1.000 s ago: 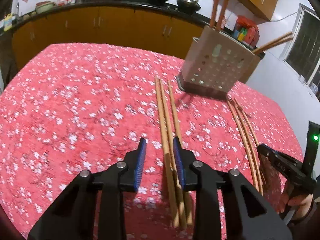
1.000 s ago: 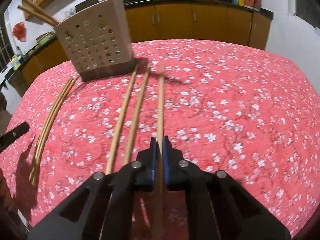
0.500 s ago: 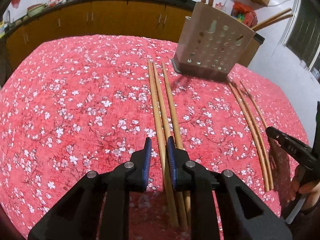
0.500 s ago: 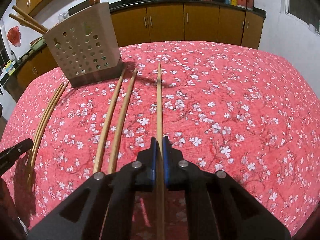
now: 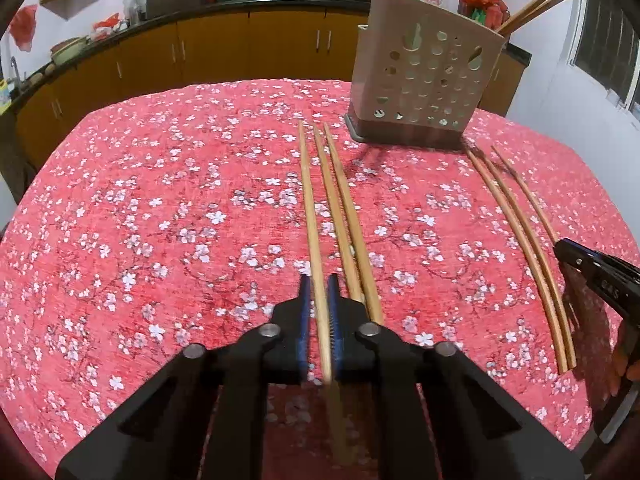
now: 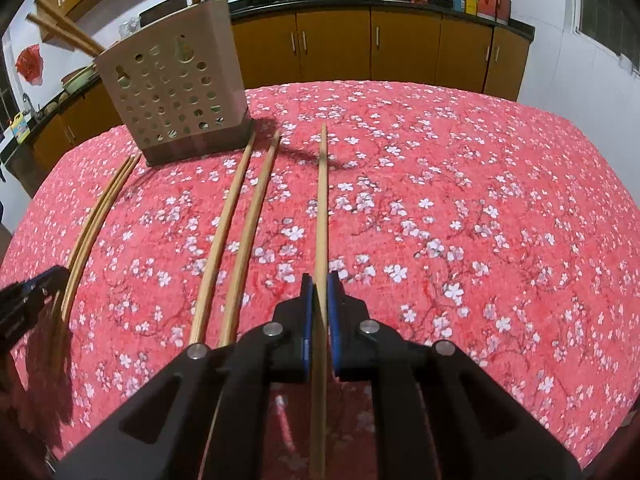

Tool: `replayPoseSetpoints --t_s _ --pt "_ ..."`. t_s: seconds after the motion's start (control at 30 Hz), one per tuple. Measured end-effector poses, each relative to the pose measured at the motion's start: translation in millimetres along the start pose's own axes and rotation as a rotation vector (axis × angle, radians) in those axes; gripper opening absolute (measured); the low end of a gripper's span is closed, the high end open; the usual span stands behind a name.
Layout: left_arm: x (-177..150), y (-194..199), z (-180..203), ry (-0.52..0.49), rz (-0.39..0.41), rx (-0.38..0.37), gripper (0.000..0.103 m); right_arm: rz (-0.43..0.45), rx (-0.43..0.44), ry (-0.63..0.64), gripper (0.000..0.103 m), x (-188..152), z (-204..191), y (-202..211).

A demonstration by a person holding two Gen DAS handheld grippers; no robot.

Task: Organize utensils
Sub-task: 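Lower the left tool onto a chopstick and close while the right tool grasps another, then hold the grasped chopsticks in both tools and begin lifting them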

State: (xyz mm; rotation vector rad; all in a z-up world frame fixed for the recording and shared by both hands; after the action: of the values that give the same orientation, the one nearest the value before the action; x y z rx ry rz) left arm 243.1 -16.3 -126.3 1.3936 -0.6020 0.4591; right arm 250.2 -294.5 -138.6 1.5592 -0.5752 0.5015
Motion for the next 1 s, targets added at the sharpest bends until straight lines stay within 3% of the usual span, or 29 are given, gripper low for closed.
replayPoseSetpoints --t_s 0.33,0.53,1.0 --pt "21.6 -11.2 -45.5 0.086 -0.004 0.051 0.007 0.014 -0.026 -0.009 0.008 20.7 9.9 -16.0" --pt "23.3 -11.6 -52.0 0.086 0.015 0.055 0.007 0.015 -0.021 -0.035 0.008 30.4 16.7 -25.1" --pt "21.1 -6.8 -59.5 0.146 0.021 -0.002 0.008 0.014 0.005 -0.06 0.008 31.5 19.2 -26.6"
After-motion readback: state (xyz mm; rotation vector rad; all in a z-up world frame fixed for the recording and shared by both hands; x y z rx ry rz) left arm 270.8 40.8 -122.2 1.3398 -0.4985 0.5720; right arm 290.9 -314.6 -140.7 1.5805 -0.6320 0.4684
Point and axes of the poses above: each gripper's, at about its wrist camera, not at the fingertips, and y roughly against the way its jaws point, z to its right, x to its top, the point moved 7 cm from there along -y, roughly the way its jaws point
